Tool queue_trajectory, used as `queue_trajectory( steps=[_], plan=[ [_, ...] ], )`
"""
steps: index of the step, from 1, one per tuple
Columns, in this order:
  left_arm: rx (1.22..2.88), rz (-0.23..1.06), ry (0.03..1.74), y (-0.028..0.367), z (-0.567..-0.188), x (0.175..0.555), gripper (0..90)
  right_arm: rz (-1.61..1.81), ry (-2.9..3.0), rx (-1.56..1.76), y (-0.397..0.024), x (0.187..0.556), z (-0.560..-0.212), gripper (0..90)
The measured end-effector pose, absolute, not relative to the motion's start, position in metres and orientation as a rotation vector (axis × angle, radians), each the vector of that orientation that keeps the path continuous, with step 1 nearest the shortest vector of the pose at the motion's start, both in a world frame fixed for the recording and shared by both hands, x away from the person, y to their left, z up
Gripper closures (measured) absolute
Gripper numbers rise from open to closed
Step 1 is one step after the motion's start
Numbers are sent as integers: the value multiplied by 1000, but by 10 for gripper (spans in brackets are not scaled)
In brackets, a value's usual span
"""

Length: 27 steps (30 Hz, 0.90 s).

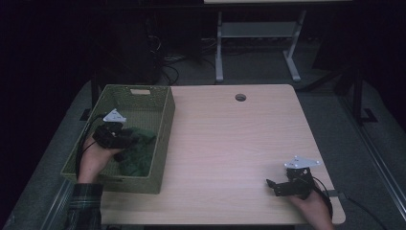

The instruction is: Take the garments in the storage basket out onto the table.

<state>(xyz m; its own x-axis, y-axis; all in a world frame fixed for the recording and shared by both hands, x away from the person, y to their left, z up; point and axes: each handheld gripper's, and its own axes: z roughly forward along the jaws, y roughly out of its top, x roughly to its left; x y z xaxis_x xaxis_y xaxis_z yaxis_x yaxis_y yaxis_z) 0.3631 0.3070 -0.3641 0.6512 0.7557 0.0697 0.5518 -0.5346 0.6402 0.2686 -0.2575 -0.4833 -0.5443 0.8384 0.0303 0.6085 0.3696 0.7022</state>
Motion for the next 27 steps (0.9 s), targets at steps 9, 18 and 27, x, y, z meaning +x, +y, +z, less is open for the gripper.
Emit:
queue_trajectory(
  steps=[9,18,27],
  plan=[
    [2347,454,1060,314,-380,373,507,968,2303,1270,-257,269,-483,13],
    [2332,432,1082,324,-382,376,842,968,2303,1270,-257,269,-483,13],
    [2167,451,1042,338,-358,366,876,968,2303,1270,-257,269,-483,13]
  ],
)
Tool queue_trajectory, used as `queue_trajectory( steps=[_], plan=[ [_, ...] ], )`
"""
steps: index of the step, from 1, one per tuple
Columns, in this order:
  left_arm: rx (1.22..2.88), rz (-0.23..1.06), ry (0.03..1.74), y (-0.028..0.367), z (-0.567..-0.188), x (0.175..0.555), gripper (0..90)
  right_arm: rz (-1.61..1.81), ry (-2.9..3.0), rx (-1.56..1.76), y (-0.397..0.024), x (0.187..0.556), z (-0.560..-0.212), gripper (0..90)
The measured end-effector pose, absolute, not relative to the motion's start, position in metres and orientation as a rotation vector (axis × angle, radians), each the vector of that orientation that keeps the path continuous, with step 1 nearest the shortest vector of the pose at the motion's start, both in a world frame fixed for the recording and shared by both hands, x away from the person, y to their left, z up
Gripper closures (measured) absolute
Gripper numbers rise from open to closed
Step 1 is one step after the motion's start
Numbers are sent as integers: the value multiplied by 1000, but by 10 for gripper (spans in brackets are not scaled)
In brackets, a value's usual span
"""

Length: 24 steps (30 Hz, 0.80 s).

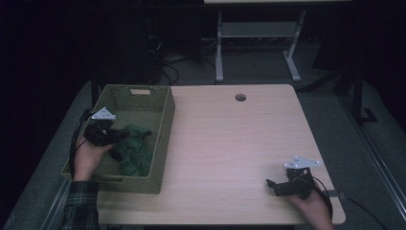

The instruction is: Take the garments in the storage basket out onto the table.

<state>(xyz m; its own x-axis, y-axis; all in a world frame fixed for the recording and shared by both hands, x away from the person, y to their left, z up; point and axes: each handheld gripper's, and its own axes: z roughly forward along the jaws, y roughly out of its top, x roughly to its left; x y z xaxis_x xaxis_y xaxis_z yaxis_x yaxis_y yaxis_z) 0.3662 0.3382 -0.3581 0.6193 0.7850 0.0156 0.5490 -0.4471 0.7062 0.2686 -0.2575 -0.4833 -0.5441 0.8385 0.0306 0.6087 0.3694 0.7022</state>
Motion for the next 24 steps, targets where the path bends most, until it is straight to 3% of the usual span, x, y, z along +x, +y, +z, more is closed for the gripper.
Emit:
queue_trajectory(
  steps=[13,24],
  plan=[
    [1997,385,977,348,-315,360,885,968,2303,1270,-257,269,-483,13],
    [1915,415,915,353,-272,358,886,968,2303,1270,-257,269,-483,13]
  ],
)
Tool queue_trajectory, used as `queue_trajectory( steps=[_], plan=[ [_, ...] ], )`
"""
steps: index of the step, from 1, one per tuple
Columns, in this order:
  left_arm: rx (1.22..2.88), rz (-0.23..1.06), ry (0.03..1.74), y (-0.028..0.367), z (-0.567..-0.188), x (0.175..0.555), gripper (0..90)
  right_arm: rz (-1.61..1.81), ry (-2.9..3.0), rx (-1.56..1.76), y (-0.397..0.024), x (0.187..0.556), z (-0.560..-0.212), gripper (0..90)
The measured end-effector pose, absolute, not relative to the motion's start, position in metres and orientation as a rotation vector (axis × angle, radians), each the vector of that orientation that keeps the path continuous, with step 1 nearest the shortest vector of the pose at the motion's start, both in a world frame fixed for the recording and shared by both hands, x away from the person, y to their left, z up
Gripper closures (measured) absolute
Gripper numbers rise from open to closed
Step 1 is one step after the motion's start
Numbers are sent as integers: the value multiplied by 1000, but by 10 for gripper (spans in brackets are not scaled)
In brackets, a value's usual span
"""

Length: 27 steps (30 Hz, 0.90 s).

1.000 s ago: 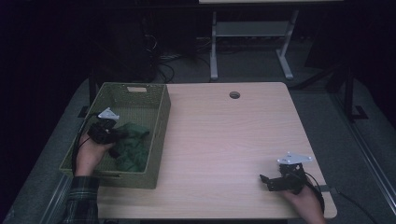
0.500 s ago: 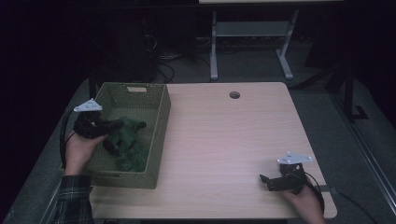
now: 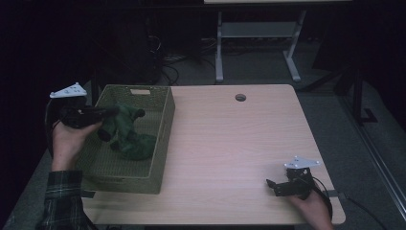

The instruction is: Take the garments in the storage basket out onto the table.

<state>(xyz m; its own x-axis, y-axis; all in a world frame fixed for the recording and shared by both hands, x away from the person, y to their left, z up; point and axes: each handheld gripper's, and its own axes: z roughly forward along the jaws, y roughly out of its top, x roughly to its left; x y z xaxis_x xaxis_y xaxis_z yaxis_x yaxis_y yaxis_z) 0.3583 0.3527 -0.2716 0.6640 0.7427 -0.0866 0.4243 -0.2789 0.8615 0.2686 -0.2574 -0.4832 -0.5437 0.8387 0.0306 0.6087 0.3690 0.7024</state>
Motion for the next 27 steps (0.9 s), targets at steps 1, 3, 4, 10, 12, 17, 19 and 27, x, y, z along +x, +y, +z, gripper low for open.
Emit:
queue_trajectory(
  steps=[1,3,4,10,12,17,19,27],
  plan=[
    [1911,416,910,352,-269,358,886,968,2302,1269,-257,269,-483,13],
    [1899,417,899,351,-263,359,887,968,2302,1270,-257,269,-483,13],
    [1894,419,892,351,-260,359,886,968,2302,1270,-257,269,-483,13],
    [1867,408,856,346,-245,358,888,968,2302,1271,-257,269,-483,13],
    [1852,406,842,344,-237,357,888,968,2302,1271,-257,269,-483,13],
    [1842,417,813,338,-219,356,889,967,2303,1270,-258,269,-483,13],
    [1835,420,800,336,-212,356,889,968,2302,1271,-257,269,-483,13],
    [1809,420,735,319,-187,354,889,967,2303,1269,-258,269,-483,13]
  ],
)
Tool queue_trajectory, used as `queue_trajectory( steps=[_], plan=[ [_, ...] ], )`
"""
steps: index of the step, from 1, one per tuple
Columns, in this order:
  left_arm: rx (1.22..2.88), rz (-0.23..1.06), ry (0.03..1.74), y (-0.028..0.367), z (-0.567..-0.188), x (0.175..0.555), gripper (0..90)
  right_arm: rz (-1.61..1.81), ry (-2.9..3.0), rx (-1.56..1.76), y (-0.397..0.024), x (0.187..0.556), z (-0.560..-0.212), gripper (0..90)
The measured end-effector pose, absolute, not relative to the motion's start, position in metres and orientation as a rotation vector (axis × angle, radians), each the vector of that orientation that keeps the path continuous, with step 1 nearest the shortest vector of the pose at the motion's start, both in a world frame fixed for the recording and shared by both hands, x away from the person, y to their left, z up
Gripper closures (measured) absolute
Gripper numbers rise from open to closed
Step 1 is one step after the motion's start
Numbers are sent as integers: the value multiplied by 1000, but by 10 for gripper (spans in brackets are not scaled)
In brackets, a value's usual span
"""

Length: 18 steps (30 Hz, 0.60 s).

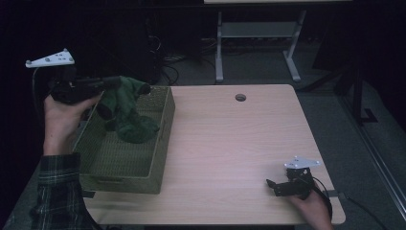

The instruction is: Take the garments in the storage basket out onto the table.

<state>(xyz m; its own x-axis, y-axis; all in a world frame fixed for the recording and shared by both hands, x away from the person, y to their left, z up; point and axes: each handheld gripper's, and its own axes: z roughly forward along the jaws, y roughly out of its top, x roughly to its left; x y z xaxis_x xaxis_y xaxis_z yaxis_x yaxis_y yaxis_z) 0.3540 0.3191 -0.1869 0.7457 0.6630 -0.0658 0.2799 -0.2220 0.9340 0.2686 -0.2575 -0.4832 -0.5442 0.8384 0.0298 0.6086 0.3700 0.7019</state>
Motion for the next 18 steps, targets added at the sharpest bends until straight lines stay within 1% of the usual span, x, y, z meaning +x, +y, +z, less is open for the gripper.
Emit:
queue_trajectory(
  steps=[7,18],
  plan=[
    [1798,398,678,299,-174,352,889,967,2303,1269,-258,269,-483,13],
    [1811,359,587,259,-169,349,889,967,2304,1268,-258,269,-483,13]
  ],
)
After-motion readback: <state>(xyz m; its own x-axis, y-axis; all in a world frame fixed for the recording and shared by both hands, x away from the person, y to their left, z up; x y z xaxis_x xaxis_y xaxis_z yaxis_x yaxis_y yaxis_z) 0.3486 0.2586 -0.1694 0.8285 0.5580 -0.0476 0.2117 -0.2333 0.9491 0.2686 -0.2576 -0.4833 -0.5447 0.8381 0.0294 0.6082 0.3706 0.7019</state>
